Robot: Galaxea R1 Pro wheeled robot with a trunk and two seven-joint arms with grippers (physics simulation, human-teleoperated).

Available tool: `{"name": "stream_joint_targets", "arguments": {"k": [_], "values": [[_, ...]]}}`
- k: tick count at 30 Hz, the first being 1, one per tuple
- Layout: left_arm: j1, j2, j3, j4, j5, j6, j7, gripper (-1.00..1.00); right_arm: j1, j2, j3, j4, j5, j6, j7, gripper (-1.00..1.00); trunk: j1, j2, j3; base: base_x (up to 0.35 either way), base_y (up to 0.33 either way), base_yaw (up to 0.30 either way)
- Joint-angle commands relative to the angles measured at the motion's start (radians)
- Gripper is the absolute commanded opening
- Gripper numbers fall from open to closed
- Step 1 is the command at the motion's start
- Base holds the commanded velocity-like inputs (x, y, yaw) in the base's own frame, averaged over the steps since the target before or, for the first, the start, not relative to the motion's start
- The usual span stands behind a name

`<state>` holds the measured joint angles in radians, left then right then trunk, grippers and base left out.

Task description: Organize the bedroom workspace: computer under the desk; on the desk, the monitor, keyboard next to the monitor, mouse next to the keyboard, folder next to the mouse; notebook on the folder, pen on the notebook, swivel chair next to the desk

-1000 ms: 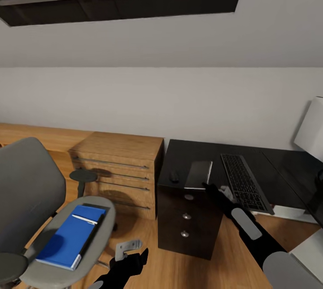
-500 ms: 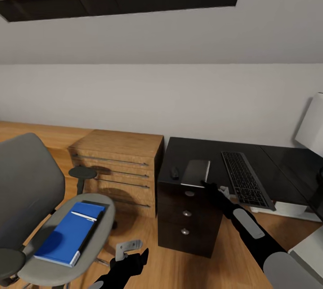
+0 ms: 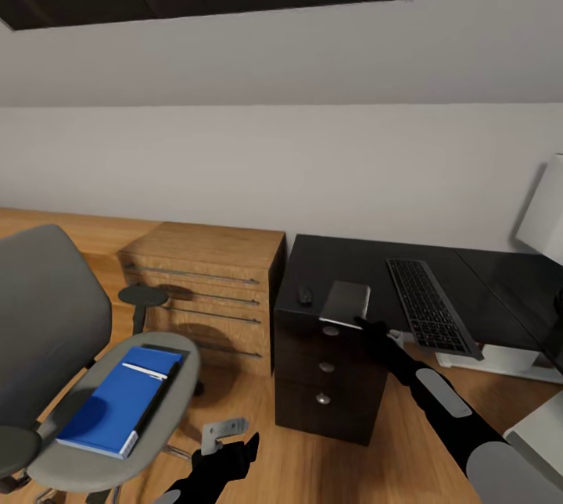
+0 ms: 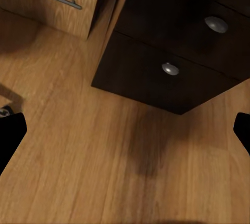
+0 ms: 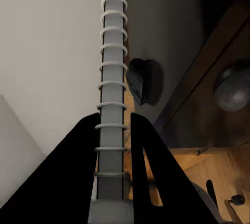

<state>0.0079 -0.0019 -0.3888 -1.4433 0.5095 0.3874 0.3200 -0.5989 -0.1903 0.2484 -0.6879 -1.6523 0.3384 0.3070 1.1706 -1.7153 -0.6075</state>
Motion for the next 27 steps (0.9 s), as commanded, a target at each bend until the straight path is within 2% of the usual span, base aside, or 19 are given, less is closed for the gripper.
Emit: {"name": "stream_joint_targets", "arguments": {"k": [1, 4, 27], "values": [[0.000, 0.000, -0.001, -0.002, 0.010, 0.002, 0.008, 1.00, -0.001, -0.002, 0.005, 0.001, -0.016, 0.001, 0.005, -1.00, 0.004, -0.008, -0.004, 0.000, 0.000, 0.000], [0.000, 0.000, -0.001, -0.002, 0.010, 0.002, 0.008, 1.00, -0.001, -0.004, 0.005, 0.004, -0.033, 0.001, 0.007, -1.00, 0.015, -0.029, -0.013, 0.000, 0.000, 0.000], [0.000, 0.000, 0.001, -0.002, 0.010, 0.002, 0.008, 1.00, -0.001, -0.012, 0.006, 0.005, -0.033, -0.007, 0.010, -1.00, 0.104, -0.190, -0.085, 0.000, 0.000, 0.000]]}}
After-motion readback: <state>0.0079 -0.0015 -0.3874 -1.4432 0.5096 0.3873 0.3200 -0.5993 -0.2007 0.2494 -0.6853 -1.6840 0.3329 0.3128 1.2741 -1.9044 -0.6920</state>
